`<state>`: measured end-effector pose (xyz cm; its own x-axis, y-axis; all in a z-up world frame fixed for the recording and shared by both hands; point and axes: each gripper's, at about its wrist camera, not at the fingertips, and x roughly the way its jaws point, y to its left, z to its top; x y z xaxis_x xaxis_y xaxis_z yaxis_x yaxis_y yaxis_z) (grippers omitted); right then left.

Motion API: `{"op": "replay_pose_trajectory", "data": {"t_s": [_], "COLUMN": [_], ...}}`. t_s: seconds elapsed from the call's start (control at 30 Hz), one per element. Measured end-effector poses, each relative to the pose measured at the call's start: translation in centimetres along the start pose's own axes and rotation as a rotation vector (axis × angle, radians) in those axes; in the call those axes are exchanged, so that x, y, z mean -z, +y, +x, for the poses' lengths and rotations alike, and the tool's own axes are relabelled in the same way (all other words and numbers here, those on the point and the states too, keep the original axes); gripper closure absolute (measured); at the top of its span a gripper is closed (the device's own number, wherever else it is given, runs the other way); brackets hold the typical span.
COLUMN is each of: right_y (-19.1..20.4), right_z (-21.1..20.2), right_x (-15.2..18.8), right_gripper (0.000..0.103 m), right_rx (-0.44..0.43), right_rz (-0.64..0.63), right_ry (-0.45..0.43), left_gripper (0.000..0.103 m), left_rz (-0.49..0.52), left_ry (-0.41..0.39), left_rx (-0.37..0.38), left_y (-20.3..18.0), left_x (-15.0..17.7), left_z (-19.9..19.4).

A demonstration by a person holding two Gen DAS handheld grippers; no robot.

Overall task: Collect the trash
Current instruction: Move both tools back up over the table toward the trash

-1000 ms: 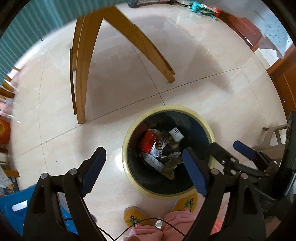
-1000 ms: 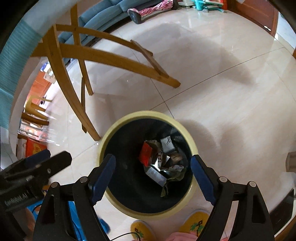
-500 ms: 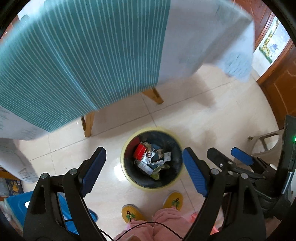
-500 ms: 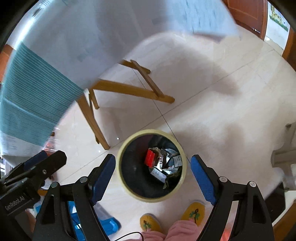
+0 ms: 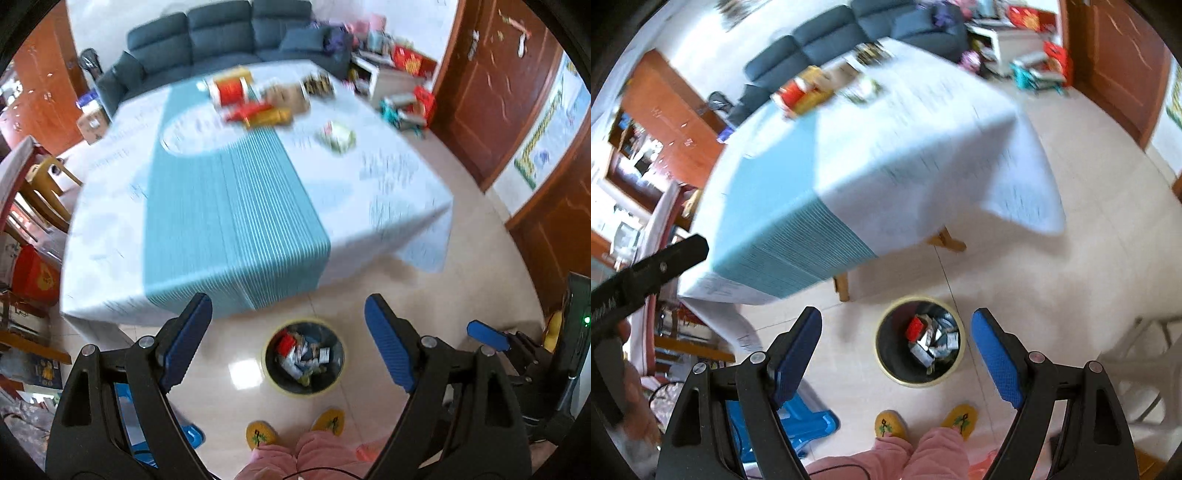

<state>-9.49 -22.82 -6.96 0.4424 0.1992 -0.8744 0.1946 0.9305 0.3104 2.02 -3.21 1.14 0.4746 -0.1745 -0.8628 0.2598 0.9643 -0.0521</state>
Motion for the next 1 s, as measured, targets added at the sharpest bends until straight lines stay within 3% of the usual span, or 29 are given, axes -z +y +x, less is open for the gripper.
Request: {"op": "replay_pose_trajectory", "data": {"t_s": [0.2, 0.47, 0.63, 0.87, 1.0], "right_y": [3.8, 7.9, 9.9, 12.4, 13.2], "right_z": [-4.8, -5.5, -2.6, 3.9, 9.3], "right_x": [-5.3, -12.9, -18.5, -26.4, -30.8], "right_gripper": [0.018, 0.018, 0.018, 0.019, 0.031], "right_rx": [-0.040, -0.063, -0.039, 0.001, 0.003], "right_rz": [-0.103, -0.216, -0.225, -0.126, -0.002], "right_ry": [-0.067, -0.129, -0.143, -0.150, -0.120], "left_gripper": [0.020, 0.020, 0.020, 0.020, 0.020], "left_rz": [-0.057, -0.047, 0.023, 0.087, 0.141], "left_ry": [-0.076, -0.125, -0.096, 0.052, 0.121], "left_rx": [-0.042, -0.058, -0.052, 0.038, 0.093], "left_y": [2.1, 5.6, 8.2, 12.8, 13.9], "left_x": [-4.8, -11.7, -16.7, -25.2, -29.0], "left_z": [-5.7, -7.1, -3.2, 7.4, 14.0]}}
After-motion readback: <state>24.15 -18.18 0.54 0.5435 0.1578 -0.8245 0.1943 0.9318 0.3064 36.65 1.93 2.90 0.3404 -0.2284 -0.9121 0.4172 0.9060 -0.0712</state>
